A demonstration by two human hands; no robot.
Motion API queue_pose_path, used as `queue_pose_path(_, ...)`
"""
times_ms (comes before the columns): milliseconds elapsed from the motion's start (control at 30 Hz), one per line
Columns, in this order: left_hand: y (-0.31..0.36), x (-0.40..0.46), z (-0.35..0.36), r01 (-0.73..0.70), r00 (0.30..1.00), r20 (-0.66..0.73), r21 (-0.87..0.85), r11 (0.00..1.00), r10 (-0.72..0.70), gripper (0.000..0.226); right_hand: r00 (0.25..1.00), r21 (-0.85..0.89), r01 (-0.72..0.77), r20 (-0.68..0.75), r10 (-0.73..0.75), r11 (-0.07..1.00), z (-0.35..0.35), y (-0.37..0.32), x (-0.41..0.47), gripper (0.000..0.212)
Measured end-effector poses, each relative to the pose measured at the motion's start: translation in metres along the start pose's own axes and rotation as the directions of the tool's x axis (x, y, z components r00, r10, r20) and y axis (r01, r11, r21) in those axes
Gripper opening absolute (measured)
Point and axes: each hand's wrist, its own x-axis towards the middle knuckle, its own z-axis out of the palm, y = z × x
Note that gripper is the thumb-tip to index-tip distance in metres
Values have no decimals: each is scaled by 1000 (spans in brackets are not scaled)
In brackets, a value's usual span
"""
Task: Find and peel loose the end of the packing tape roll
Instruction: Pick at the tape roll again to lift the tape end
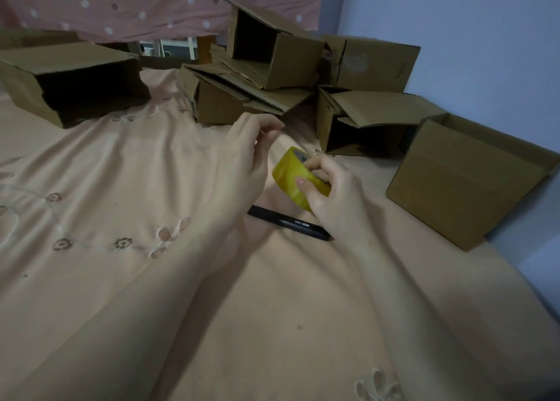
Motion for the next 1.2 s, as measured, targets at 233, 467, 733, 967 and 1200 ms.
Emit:
queue_pose_path(233, -6, -7, 4, 114, 985, 142, -83, 990, -102, 14, 1000, -6, -9, 3, 9, 1000, -1, -2, 0, 8)
queue_pose_path(467, -8, -4, 7, 345, 937, 177, -313, 885, -303, 20, 1000, 6, 21, 21, -21, 1000, -2, -1, -2, 10)
queue_pose_path(733, -8, -5, 10, 271, 945, 228, -144, 952, -234, 8, 997, -2, 38, 62, -38, 999, -2, -1, -3, 7)
queue_pose_path(967, 10, -5, 6, -18, 996, 92, 90, 996, 10, 7, 1000, 55, -11, 18, 10, 998, -1, -5, -2, 8)
queue_pose_path(1200, 16, -3, 4, 5, 986, 165, -46, 999, 2, 7, 994, 77, -72, -78, 78, 994, -4, -1, 3, 13)
